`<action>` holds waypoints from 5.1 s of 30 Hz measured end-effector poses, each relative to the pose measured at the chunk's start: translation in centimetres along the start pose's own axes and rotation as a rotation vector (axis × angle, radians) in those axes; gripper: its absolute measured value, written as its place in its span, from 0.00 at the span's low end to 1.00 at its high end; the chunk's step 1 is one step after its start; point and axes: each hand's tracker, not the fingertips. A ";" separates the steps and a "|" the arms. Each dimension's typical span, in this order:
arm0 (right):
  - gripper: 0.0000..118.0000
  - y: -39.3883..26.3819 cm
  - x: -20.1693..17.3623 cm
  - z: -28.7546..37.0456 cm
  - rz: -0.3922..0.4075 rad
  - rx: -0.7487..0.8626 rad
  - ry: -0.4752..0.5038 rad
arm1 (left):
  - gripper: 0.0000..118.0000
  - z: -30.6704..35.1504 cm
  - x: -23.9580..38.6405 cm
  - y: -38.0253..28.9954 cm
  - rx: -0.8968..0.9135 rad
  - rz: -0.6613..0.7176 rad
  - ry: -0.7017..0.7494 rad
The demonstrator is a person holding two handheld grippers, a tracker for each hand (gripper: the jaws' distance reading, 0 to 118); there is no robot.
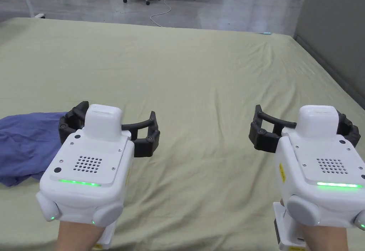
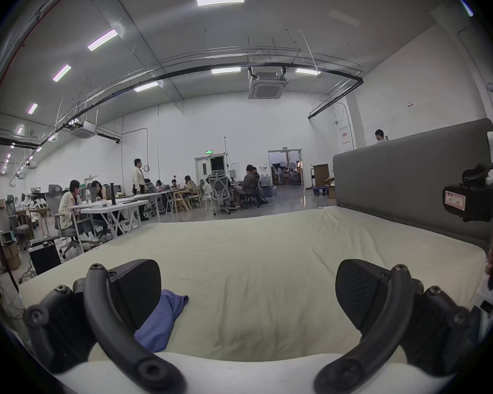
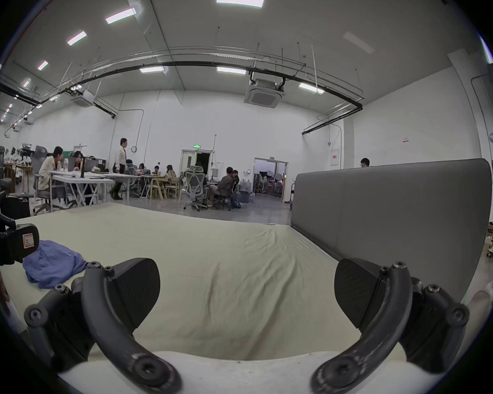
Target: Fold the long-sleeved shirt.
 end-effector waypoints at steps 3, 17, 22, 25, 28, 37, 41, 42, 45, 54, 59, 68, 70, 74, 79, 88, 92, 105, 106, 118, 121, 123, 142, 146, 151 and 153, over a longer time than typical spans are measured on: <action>1.00 -0.1 -0.1 -0.2 0.003 0.001 -0.003 | 1.00 -0.2 0.1 -0.1 -0.009 -0.011 -0.009; 0.00 -0.1 -0.5 -0.5 -0.027 -0.075 -0.010 | 0.00 0.4 0.5 0.1 -0.062 0.009 0.075; 0.00 -0.2 0.4 -2.1 -0.019 -0.076 0.028 | 0.00 0.0 0.1 -0.3 -0.065 0.039 0.053; 0.00 -0.2 -0.1 -3.1 -0.025 -0.073 0.034 | 0.00 0.1 -0.4 -0.5 -0.076 0.043 0.072; 0.00 0.3 -2.5 -3.6 -0.058 -0.072 0.104 | 0.00 0.9 -2.7 -0.5 -0.086 0.054 0.142; 0.00 1.3 -14.6 -3.2 -0.081 -0.036 0.446 | 0.00 6.1 -11.1 0.5 -0.102 0.058 0.429; 0.00 1.1 -17.8 -1.9 -0.052 -0.033 0.523 | 0.00 6.9 -12.4 0.1 -0.139 0.036 0.449; 0.00 1.1 -18.6 -1.4 -0.042 -0.034 0.531 | 0.00 6.8 -12.6 0.0 -0.156 0.040 0.450; 0.00 1.0 -19.0 -1.0 -0.042 -0.038 0.551 | 0.00 5.5 -13.7 -0.2 -0.249 0.116 0.439; 0.00 -0.5 -20.6 -0.2 -0.023 -0.092 0.566 | 1.00 -8.7 -22.6 -6.5 -0.743 0.330 0.325; 0.00 -1.3 -21.0 -0.9 -0.014 -0.131 0.573 | 0.98 -14.4 -24.2 -12.3 -0.884 0.216 0.380; 0.00 -1.9 -20.7 -2.2 0.003 -0.165 0.537 | 0.14 -15.8 -24.8 -14.3 -0.949 0.189 0.441; 0.00 -2.0 -20.5 -2.3 0.006 -0.174 0.530 | 0.14 -15.5 -24.9 -12.4 -0.917 0.235 0.364; 0.00 -1.7 -19.1 -2.5 -0.021 -0.180 0.501 | 0.14 -13.3 -20.4 -5.6 -0.753 0.187 0.235; 0.00 -0.2 -15.1 -2.5 -0.092 -0.168 0.388 | 0.14 -14.2 -9.7 0.6 -0.623 0.252 -0.097; 0.00 0.8 -4.1 -1.7 -0.119 -0.156 0.101 | 0.14 -17.9 16.3 -2.9 -0.702 0.213 -0.609; 0.00 0.3 -0.6 -1.2 -0.127 -0.165 0.030 | 0.15 -17.6 21.2 -6.9 -0.815 0.141 -0.604; 0.00 -1.2 -2.3 -2.5 -0.066 -0.237 0.093 | 0.96 -9.4 4.1 -1.5 -0.527 0.247 -0.246; 0.00 -1.4 -2.4 -2.5 -0.066 -0.239 0.097 | 0.91 -7.8 2.7 -1.8 -0.509 0.246 -0.201; 0.00 -1.7 -3.4 -1.8 -0.090 -0.285 0.134 | 0.15 -6.4 -3.0 -3.8 -0.599 0.227 -0.087; 0.00 -1.5 -3.1 -1.8 -0.102 -0.300 0.127 | 0.83 -11.0 -2.8 -6.5 -0.794 0.072 -0.094; 0.00 -1.6 -2.7 -2.0 -0.117 -0.308 0.126 | 0.82 -13.4 -2.9 -8.7 -0.857 0.052 -0.095; 0.65 -7.7 -1.3 -22.4 0.050 -0.926 0.258 | 0.00 -13.2 -2.7 -7.3 -0.845 0.104 -0.163; 0.38 -11.9 -3.1 -25.6 0.089 -1.082 0.281 | 0.00 -13.4 -2.9 -7.5 -0.847 0.113 -0.153; 0.07 -12.2 -4.1 -24.0 0.086 -1.079 0.299 | 0.00 -14.0 -3.1 -8.2 -0.870 0.096 -0.145; 0.07 -10.6 -3.6 -23.7 0.066 -1.057 0.328 | 0.00 -14.2 -3.3 -8.1 -0.869 0.094 -0.142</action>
